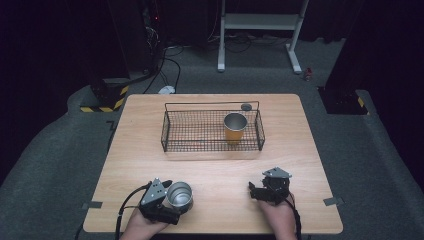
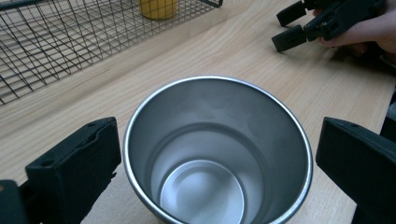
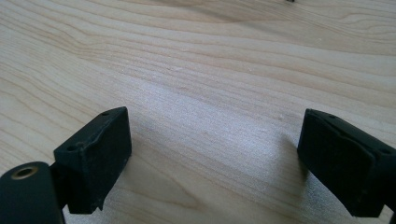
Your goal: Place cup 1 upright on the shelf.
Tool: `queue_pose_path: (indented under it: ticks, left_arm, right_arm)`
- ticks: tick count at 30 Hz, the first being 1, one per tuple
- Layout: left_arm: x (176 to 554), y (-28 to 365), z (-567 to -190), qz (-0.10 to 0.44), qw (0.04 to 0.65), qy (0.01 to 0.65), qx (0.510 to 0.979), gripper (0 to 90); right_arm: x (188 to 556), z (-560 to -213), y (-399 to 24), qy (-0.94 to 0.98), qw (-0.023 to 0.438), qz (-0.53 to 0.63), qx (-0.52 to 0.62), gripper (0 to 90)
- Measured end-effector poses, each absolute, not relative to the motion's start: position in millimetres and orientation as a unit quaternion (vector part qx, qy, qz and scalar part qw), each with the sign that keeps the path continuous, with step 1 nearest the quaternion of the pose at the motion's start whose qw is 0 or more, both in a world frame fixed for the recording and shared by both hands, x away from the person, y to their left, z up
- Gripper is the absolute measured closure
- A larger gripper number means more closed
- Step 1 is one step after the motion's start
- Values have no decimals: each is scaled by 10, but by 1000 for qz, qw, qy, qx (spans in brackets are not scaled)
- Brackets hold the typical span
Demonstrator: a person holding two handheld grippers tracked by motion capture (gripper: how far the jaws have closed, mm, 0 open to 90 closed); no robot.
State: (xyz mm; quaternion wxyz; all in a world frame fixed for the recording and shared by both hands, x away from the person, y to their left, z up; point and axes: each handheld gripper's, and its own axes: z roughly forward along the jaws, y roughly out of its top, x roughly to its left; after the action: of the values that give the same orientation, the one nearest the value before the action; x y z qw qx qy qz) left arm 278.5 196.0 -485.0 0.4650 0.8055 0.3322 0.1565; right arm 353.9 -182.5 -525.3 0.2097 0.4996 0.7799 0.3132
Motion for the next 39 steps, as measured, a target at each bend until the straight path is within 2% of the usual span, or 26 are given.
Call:
queue_pose_path:
  ticks: [19, 32, 39]
  left_arm:
    - [2764, 1933, -4970, 164, 455, 324, 813, 11]
    - [2754, 1968, -4977, 175, 469, 322, 804, 151]
    - [2755, 1981, -4970, 179, 467, 324, 803, 163]
  right_arm:
    - [3541, -5253, -1828, 780, 210, 314, 499, 100]
    - [3541, -5253, -1829, 780, 209, 314, 499, 101]
    - [3541, -5253, -1829, 780, 210, 314, 499, 101]
